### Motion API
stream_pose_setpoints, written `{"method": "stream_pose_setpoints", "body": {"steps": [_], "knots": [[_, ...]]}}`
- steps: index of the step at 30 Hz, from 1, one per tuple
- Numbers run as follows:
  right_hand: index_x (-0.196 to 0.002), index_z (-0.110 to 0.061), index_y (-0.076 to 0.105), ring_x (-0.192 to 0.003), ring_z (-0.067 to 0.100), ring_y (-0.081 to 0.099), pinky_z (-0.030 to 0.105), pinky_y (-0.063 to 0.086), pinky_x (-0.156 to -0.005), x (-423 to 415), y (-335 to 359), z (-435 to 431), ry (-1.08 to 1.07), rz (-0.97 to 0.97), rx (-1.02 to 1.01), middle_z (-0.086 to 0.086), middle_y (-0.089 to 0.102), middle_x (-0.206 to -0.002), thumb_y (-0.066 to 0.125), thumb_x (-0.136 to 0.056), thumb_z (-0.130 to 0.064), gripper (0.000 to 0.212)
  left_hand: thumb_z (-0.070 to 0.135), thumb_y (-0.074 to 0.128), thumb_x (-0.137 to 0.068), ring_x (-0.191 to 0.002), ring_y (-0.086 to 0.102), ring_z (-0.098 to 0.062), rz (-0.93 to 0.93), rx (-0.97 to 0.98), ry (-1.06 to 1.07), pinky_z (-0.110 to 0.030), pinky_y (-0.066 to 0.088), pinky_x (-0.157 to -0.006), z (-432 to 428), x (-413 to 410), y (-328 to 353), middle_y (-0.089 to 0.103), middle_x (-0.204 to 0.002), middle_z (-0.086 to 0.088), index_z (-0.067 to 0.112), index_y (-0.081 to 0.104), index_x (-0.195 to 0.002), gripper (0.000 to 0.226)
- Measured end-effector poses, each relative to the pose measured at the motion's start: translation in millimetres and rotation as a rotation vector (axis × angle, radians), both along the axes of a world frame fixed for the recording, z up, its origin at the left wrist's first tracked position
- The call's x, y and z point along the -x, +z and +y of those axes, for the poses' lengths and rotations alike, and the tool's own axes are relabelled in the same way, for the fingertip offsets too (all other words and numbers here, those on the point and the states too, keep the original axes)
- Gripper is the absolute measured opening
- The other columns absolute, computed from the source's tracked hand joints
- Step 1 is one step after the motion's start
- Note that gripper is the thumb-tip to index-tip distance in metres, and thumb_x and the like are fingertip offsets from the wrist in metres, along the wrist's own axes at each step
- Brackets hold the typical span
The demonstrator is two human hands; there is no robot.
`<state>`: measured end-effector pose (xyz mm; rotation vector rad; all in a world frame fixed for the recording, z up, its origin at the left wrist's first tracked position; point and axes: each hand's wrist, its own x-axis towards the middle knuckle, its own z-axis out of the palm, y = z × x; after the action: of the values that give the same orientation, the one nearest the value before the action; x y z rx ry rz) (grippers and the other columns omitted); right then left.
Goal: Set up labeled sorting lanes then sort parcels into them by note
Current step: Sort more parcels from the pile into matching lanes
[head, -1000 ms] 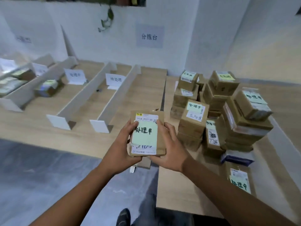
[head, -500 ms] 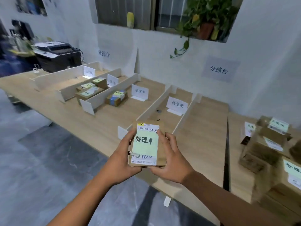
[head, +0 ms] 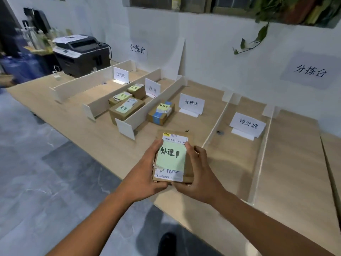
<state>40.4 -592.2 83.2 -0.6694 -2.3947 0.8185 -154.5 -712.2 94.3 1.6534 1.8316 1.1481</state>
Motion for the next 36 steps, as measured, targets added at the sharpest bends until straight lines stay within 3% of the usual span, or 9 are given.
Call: {"method": "stream_pose_setpoints", "body": {"steps": [3,5,14,18,21,25,31,33,36], "knots": [[-0.161,-0.037,0.003,-0.136,-0.002,0.032,0.002,0.035,-0.099,43,-28,50,-0.022,-0.007,0.062,-0.017,0.015,-0.146,0.079,-0.07,-0.058,0.121,0.026,0.089,-0.071,-0.147,0.032,0.0,-0.015,0.035,-0.032,-0.019,0.037,-0.113,54,43,-21,0.025,-0.164,0.017,0.043,0.008,-0.159,0.121],[-0.161,-0.038,0.003,-0.136,0.0,0.034,-0.001,0.032,-0.096,71,-40,85,-0.05,-0.023,0.112,-0.015,0.016,-0.147,0.08,-0.069,-0.056,0.121,0.019,0.087,-0.071,-0.144,0.038,0.0,-0.051,0.067,-0.06,-0.02,0.043,-0.108,93,72,-29,0.029,-0.162,0.018,0.044,0.009,-0.158,0.12],[-0.161,-0.04,0.001,-0.138,0.004,0.032,0.027,0.048,-0.104,150,-62,218,-0.227,-0.095,0.195,-0.01,0.015,-0.151,0.075,-0.07,-0.056,0.118,0.025,0.088,-0.071,-0.132,0.047,0.006,-0.108,0.228,-0.211,-0.018,0.052,-0.096,267,170,-60,0.04,-0.153,0.019,0.048,0.009,-0.156,0.119],[-0.156,-0.051,-0.007,-0.141,0.008,0.032,0.032,0.047,-0.107,181,-80,279,-0.288,-0.164,0.235,-0.014,0.008,-0.154,0.074,-0.071,-0.058,0.119,0.044,0.086,-0.069,-0.133,0.046,0.008,-0.148,0.25,-0.253,-0.011,0.049,-0.093,336,201,-89,0.035,-0.147,0.039,0.053,0.008,-0.155,0.117],[-0.154,-0.055,-0.01,-0.144,0.0,0.025,0.021,0.037,-0.11,207,-105,320,-0.346,-0.178,0.288,-0.018,0.006,-0.155,0.066,-0.07,-0.065,0.114,0.045,0.088,-0.071,-0.142,0.033,0.006,-0.09,0.249,-0.281,-0.027,0.045,-0.108,391,226,-112,0.027,-0.155,0.024,0.053,0.004,-0.155,0.119],[-0.158,-0.046,-0.003,-0.127,-0.032,0.007,-0.002,0.024,-0.097,234,-143,366,-0.417,-0.193,0.304,-0.021,0.007,-0.152,0.068,-0.072,-0.062,0.114,0.041,0.09,-0.073,-0.145,0.035,-0.005,-0.031,0.319,-0.307,-0.04,0.045,-0.113,451,253,-144,0.025,-0.162,0.01,0.052,0.002,-0.155,0.121],[-0.162,-0.032,0.003,-0.144,0.004,0.022,0.027,0.036,-0.114,262,-192,418,-0.444,-0.251,0.387,-0.007,0.004,-0.161,0.08,-0.076,-0.036,0.115,0.039,0.085,-0.078,-0.156,0.004,-0.019,0.224,0.365,-0.315,-0.038,0.021,-0.123,508,274,-187,0.0,-0.17,-0.004,0.02,-0.001,-0.163,0.122],[-0.163,-0.031,0.004,-0.145,0.007,0.022,0.019,0.034,-0.11,270,-206,424,-0.456,-0.275,0.386,-0.005,0.004,-0.162,0.08,-0.075,-0.034,0.116,0.043,0.085,-0.077,-0.156,-0.001,-0.022,0.301,0.376,-0.306,-0.036,0.019,-0.121,516,275,-196,-0.004,-0.17,-0.009,0.012,-0.001,-0.162,0.125],[-0.162,-0.035,0.006,-0.139,-0.017,0.013,-0.003,0.019,-0.101,275,-218,425,-0.491,-0.267,0.367,-0.009,0.008,-0.16,0.077,-0.072,-0.039,0.114,0.038,0.087,-0.076,-0.155,0.0,-0.025,0.343,0.397,-0.26,-0.041,0.025,-0.119,521,270,-204,-0.007,-0.169,-0.011,0.011,-0.005,-0.161,0.128]]}}
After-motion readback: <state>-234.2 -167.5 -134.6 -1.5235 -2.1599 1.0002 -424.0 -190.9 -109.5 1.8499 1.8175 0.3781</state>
